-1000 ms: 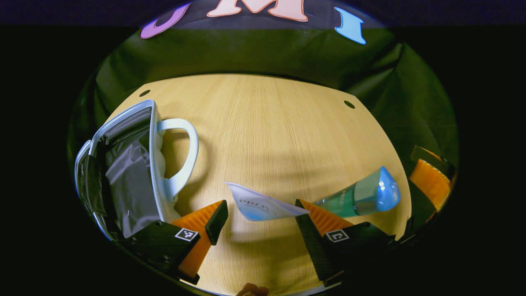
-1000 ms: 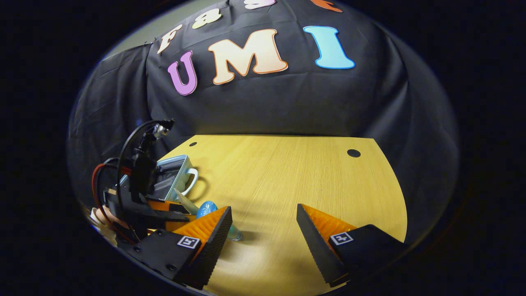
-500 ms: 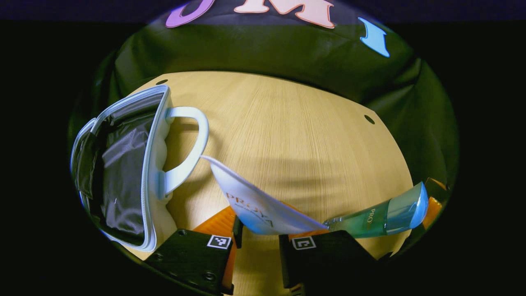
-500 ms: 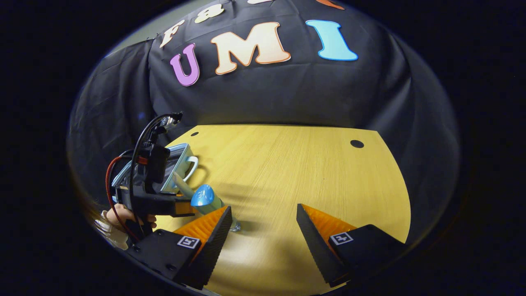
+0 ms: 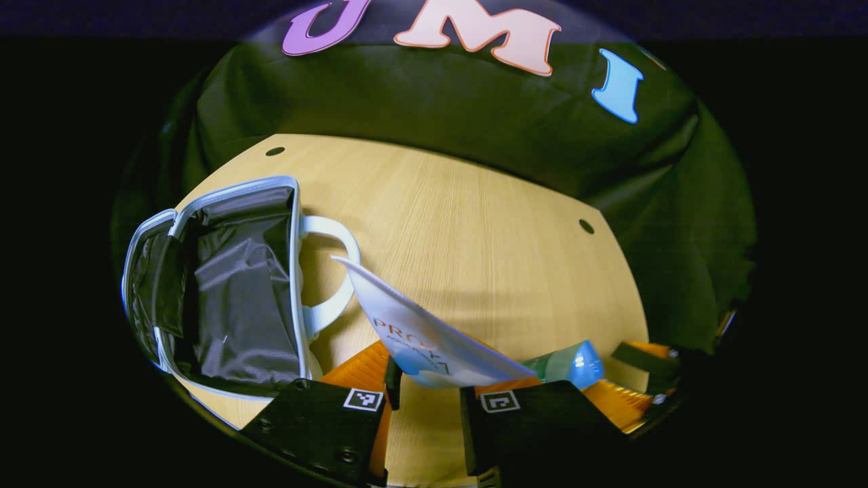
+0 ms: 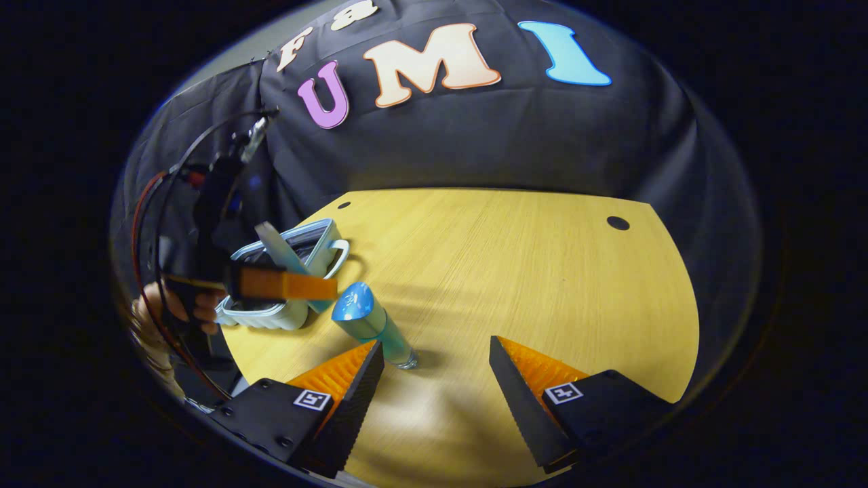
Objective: First open the suitcase, pack the skin care products into it, and then close the suitcase.
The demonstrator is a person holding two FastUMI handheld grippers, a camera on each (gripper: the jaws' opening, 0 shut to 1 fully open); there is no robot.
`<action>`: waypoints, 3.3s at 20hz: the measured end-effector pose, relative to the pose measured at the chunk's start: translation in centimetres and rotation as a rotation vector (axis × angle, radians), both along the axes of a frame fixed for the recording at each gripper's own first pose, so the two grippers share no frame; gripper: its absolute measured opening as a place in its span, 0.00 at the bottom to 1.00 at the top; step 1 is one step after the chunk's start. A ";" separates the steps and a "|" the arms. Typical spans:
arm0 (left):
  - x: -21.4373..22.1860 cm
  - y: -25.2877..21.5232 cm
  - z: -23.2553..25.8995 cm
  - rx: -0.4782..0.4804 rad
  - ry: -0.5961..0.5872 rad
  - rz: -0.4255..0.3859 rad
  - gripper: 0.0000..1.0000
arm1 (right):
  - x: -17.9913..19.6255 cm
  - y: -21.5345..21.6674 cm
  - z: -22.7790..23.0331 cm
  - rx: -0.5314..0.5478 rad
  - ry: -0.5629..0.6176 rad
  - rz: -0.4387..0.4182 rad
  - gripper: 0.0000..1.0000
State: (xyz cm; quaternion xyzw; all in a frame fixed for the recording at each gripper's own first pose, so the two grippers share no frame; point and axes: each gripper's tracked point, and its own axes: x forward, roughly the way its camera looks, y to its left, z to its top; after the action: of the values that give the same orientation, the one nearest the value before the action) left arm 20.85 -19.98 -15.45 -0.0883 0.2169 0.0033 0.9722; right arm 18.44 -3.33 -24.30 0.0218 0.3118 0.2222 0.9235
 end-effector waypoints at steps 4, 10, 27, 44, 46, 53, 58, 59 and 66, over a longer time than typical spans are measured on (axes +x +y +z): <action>-2.2 1.7 1.8 -0.027 0.044 0.022 0.37 | -0.8 3.1 -1.1 0.028 0.019 0.071 0.98; -6.7 9.7 1.2 -0.042 0.162 0.179 0.37 | 0.2 6.5 -3.2 0.097 0.036 0.083 0.93; -7.3 21.3 -7.8 -0.099 0.524 0.243 0.41 | 3.1 8.0 -4.9 0.062 -0.003 -0.041 0.46; -6.7 21.9 -10.2 -0.088 0.640 0.084 0.44 | 1.5 9.3 -0.8 0.070 -0.020 -0.288 0.40; -7.3 22.3 -9.5 -0.072 0.625 0.092 0.53 | 1.1 10.7 0.5 0.070 -0.029 -0.272 0.40; -9.8 22.5 -5.8 -0.074 0.477 0.085 0.96 | 0.2 18.6 4.0 0.127 -0.020 -0.159 0.43; -12.8 24.6 -2.5 -0.113 0.364 0.128 0.97 | -0.2 25.1 5.7 0.146 -0.018 -0.038 0.43; -13.3 25.4 -1.9 -0.121 0.340 0.144 0.97 | -0.1 26.5 5.7 0.143 -0.012 -0.011 0.43; -18.6 32.2 0.9 -0.179 0.221 0.244 0.96 | -0.4 33.5 2.2 0.066 0.088 0.115 0.43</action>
State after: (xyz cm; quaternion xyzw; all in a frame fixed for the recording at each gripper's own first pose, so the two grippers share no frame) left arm 2.25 12.18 -14.55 -0.1990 0.3097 0.1114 0.9231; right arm 17.99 30.17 -22.06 0.0438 0.3454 0.2838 0.8934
